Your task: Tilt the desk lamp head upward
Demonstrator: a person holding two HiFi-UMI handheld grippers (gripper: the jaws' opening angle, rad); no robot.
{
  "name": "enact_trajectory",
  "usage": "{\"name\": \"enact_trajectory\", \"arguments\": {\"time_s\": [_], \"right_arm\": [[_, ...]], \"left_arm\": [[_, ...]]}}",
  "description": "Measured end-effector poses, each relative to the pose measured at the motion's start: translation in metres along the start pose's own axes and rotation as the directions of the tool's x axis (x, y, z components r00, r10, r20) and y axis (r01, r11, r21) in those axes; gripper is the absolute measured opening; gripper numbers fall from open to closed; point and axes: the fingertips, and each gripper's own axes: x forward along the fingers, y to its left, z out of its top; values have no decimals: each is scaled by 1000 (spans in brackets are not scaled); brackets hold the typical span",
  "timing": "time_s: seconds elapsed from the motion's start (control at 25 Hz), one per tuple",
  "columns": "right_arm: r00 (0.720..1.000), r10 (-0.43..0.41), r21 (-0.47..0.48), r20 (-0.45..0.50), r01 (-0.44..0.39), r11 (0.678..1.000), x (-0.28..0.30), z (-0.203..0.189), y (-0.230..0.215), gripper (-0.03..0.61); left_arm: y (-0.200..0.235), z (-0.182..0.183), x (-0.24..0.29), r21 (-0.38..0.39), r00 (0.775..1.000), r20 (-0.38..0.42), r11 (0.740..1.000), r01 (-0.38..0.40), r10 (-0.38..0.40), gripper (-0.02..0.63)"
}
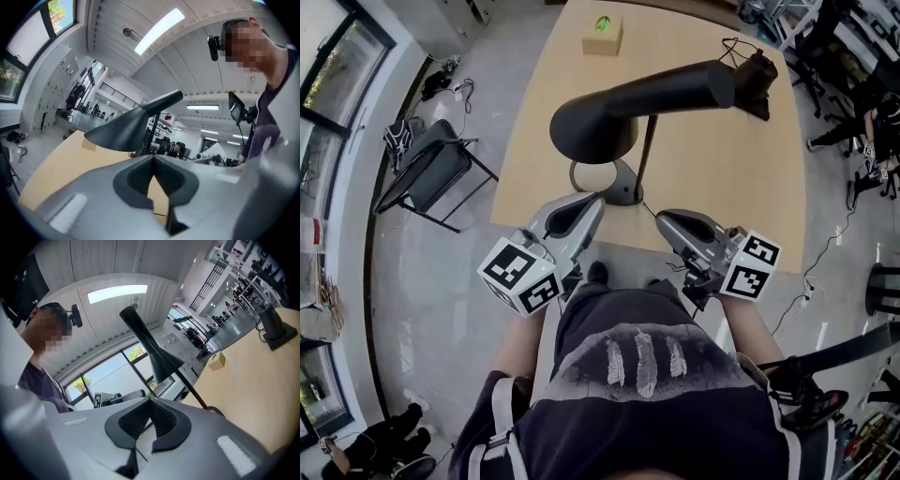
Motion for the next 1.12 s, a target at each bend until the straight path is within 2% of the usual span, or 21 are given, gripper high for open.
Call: {"name": "enact_trajectory", "arguments": {"time_s": [0.12,0.24,0.32,0.4,0.44,0.48,0.56,0.64,0.72,0.8,0.88,0.96,1.04,1.12], "right_arm": [[997,-76,-59,-15,75,995,21,-1,-10,-2],[984,-178,-132,-31,172,976,32,2,-27,9],[968,-246,-188,-46,233,954,35,6,-38,87],[951,-305,-248,-50,284,926,40,12,-51,125],[942,-332,-273,-47,307,912,41,14,-58,141],[934,-355,-293,-43,328,898,43,17,-65,160],[925,-378,-312,-35,349,884,47,22,-75,179],[927,-372,-320,-39,341,884,55,26,-82,179],[930,-365,-343,-45,329,880,64,29,-87,175],[933,-357,-372,-55,312,874,74,32,-90,115],[936,-345,-407,-72,288,867,82,32,-91,80],[934,-346,-464,-90,268,844,87,30,-90,63],[930,-349,-518,-116,243,820,89,29,-89,47],[925,-349,-539,-152,219,814,90,27,-88,43]], "left_arm": [[25,2,-7,-9,1000,0,1000,18,-18,2],[45,5,-7,-55,999,2,998,36,-36,2],[54,8,-3,-93,998,9,994,63,-63,2],[60,10,2,-118,995,9,988,95,-95,10],[62,9,4,-134,993,3,984,114,-115,66],[62,7,7,-157,991,-5,979,131,-134,155],[67,1,12,-211,988,-21,967,145,-153,262],[72,-3,19,-268,986,-24,951,155,-167,352],[75,0,27,-325,979,10,925,195,-203,387],[75,9,35,-369,968,78,895,250,-238,397],[77,19,39,-384,959,147,879,281,-242,397],[84,28,39,-390,952,209,874,290,-223,380],[89,37,37,-388,942,258,870,305,-215,323],[89,41,35,-373,936,269,871,319,-227,287]]}}
